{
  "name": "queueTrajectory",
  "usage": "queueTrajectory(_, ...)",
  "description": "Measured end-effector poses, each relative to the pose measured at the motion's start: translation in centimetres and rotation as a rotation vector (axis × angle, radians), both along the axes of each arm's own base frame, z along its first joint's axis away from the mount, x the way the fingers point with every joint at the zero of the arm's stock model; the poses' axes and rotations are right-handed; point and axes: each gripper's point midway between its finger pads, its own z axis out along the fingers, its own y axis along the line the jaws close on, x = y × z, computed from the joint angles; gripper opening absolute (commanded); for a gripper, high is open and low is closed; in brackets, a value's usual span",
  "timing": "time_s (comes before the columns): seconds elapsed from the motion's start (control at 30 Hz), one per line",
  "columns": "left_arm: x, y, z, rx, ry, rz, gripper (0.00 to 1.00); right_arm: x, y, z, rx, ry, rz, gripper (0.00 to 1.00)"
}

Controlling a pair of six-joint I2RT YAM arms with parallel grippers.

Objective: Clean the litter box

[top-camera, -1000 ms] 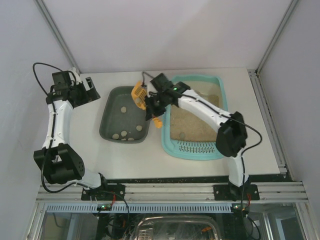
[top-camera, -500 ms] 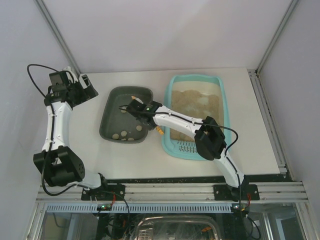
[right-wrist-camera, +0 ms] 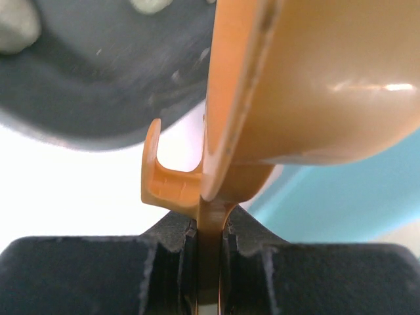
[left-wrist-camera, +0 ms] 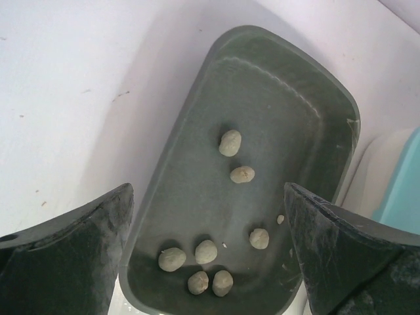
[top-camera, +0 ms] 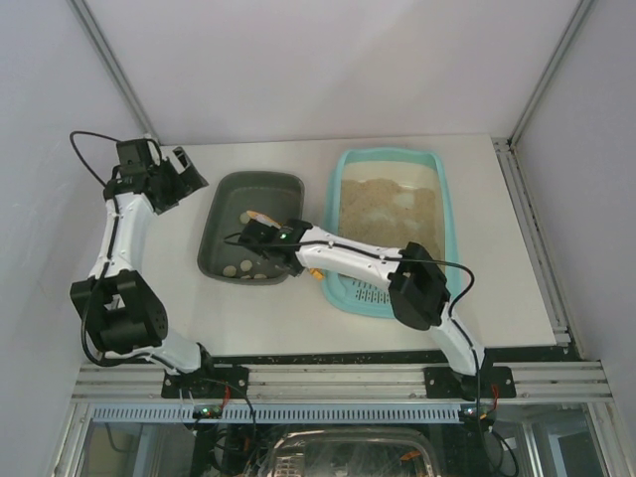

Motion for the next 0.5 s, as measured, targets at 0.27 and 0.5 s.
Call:
queueTrajectory(0.27,-0.1,-4.0,-0.3,0.06,0.015,-0.124,1.0,-4.2,-3.9,13.9,0.381,0.152,-0.017,0.0)
queueTrajectory(0.5,0.0,-6.8,-0.1,0.036,0.011,-0.165,1.0,-6.7,-19.4,13.6,0.573,0.324,-0.502,0.0)
